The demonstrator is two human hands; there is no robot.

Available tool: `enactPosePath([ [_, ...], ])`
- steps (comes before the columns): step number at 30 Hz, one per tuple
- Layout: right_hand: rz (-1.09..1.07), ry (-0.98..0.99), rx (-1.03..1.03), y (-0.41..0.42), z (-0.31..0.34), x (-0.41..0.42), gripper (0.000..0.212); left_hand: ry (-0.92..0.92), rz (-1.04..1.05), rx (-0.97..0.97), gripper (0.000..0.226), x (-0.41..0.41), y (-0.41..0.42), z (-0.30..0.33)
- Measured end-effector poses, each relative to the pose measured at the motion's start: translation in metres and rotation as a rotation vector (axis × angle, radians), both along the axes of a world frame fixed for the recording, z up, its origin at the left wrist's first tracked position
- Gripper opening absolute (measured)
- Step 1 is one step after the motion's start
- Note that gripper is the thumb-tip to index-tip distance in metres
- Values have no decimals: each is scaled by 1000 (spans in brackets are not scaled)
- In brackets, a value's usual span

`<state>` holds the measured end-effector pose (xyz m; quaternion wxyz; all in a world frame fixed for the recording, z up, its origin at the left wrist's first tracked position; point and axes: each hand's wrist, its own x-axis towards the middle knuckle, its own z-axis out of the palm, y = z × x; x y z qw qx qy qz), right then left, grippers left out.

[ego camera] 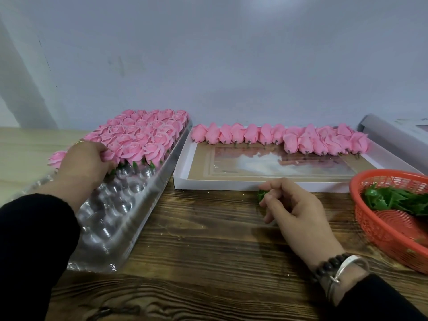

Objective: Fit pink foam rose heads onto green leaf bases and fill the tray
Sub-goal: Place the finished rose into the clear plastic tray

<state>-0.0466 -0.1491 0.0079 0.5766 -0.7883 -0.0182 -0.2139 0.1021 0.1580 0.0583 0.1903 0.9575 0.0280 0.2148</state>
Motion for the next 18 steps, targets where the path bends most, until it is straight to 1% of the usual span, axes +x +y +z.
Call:
enactPosePath([
  [5,-3,3,-6,-1,1,-2,32,33,17,40,16,4,-3,2],
  [10,5,20,-13,0,2,-2,29,-18,38,-16,17,4,-2,-2],
  [14,4,17,-16,-1,2,-1,30,-65,36,-48,12,1,2,-1],
  [18,8,20,-18,-1,2,0,31,-72,52,-28,19,0,5,0],
])
